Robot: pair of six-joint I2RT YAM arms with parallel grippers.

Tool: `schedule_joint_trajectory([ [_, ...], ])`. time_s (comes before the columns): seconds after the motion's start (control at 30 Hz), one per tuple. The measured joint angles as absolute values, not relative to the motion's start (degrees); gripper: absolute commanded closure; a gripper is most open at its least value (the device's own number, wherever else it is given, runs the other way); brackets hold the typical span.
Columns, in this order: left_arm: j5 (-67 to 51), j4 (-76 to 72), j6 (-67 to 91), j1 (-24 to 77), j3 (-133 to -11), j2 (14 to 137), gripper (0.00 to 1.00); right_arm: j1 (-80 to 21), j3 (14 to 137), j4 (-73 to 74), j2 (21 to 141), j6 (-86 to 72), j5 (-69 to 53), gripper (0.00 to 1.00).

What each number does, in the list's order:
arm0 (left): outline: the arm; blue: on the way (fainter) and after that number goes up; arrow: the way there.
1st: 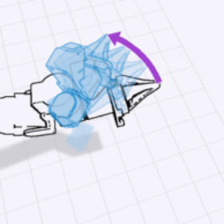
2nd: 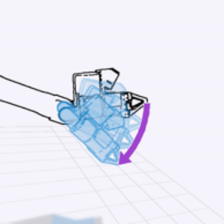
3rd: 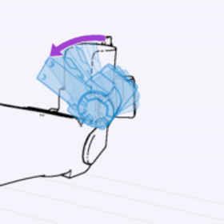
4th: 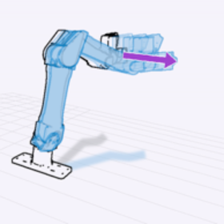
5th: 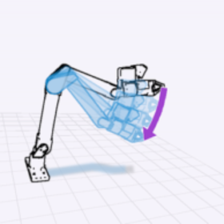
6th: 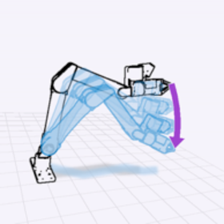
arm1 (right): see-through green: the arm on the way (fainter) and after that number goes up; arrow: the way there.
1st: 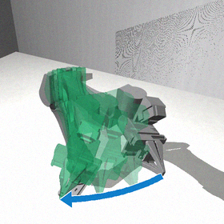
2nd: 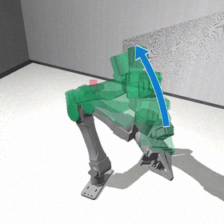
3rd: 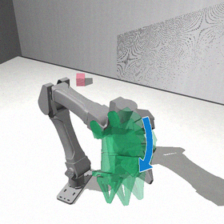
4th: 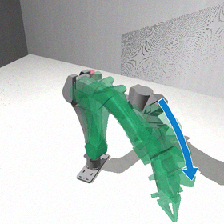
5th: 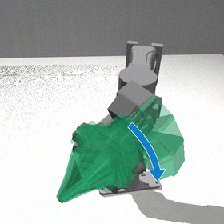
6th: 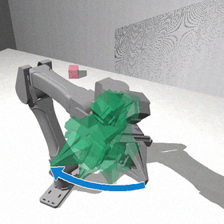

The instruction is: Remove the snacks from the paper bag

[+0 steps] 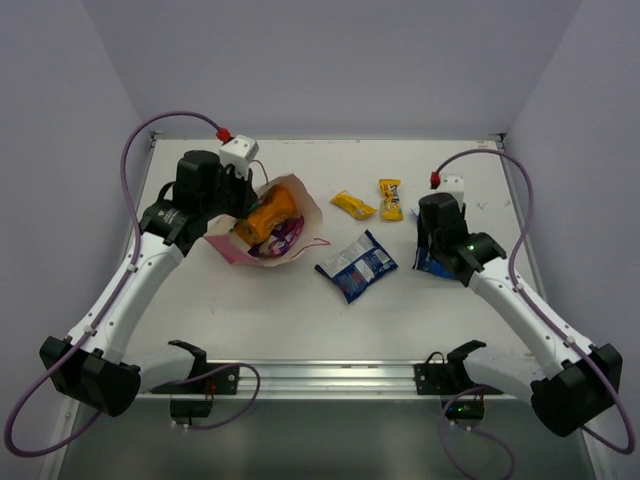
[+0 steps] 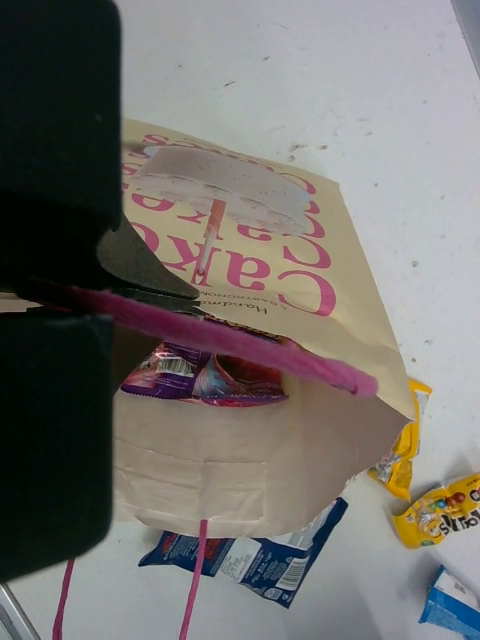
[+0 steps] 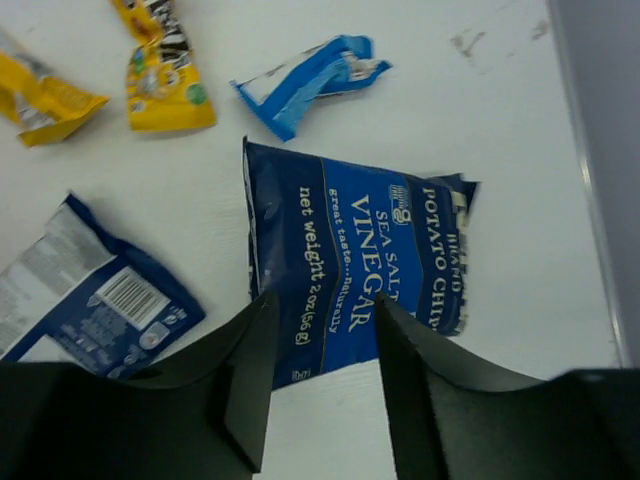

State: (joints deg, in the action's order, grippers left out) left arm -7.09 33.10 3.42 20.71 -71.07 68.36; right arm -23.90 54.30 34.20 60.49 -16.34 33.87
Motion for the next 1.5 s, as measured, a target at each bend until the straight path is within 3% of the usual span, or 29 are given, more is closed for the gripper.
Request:
schedule_joint_trajectory([
  [0.2,-8.8,33.1,3.9,20.7,-71.0,68.3,1.00,-36.9,56.8,35.3,66.3,-19.7,27.3,0.46],
  [0.37,-10.1,33.1,4.8,20.7,-70.5,67.7,1.00,-45.4,67.3,32.5,68.2,-23.6,24.3,0.34],
  [0.5,-10.8,32.6,6.1,21.1,-69.8,67.4,1.00,-49.1,74.5,26.0,70.5,-27.8,20.1,0.33],
  [0.87,-10.9,30.8,9.3,24.7,-69.3,68.3,1.00,-53.1,77.0,18.0,89.9,-41.9,11.4,0.36],
  [1.5,-10.9,27.6,14.5,26.3,-68.9,70.6,1.00,-53.2,74.5,15.4,103.7,-59.1,12.5,0.41],
])
